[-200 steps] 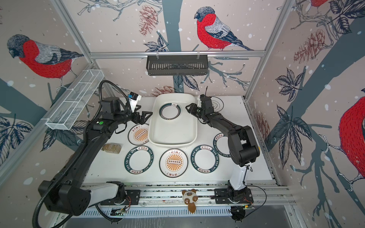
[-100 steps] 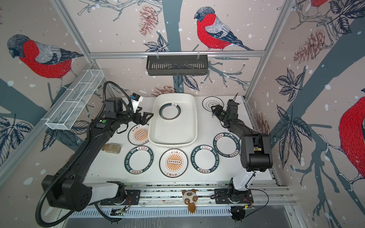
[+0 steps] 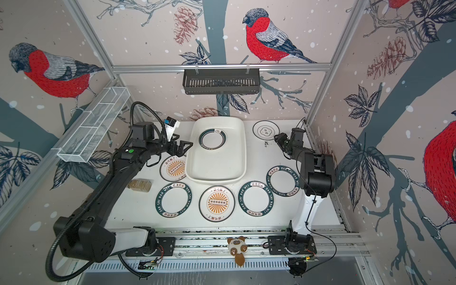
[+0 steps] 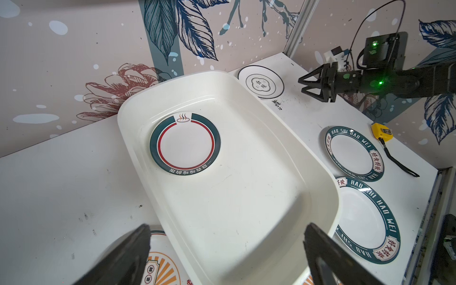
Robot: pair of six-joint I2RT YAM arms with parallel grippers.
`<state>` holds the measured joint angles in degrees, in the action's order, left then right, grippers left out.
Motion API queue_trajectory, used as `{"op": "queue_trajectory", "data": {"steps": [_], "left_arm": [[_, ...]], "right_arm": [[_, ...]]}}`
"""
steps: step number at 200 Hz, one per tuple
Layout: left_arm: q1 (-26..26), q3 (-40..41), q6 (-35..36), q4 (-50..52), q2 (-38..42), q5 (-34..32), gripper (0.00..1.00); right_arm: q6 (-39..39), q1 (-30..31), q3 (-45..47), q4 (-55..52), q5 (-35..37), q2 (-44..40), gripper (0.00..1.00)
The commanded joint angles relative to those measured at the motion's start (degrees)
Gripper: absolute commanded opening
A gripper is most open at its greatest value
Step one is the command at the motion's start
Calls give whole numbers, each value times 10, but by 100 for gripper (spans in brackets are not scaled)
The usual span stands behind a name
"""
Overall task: Place the plates into the plastic bin on the countertop
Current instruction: Place the plate in the plastic bin, then pick up the plate from the top-right of the table.
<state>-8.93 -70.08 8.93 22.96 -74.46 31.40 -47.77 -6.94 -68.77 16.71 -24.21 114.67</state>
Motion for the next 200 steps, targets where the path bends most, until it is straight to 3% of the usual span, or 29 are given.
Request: {"op": "queue_trajectory", "data": {"steps": [1, 66, 135, 200], "left_arm": [[0, -2, 6, -2, -2, 16, 96], [0, -4, 7, -2, -7, 13, 96], [0, -11, 7, 1, -11, 4, 96], [-1, -7, 6, -4, -12, 8, 96]], "right_arm": [[11, -2, -19, 7, 3, 24, 52], [0, 1, -102, 13, -13, 111, 51], [-1, 12, -229, -58, 1, 195, 48], [-6, 6, -247, -77, 12, 222, 41]]}}
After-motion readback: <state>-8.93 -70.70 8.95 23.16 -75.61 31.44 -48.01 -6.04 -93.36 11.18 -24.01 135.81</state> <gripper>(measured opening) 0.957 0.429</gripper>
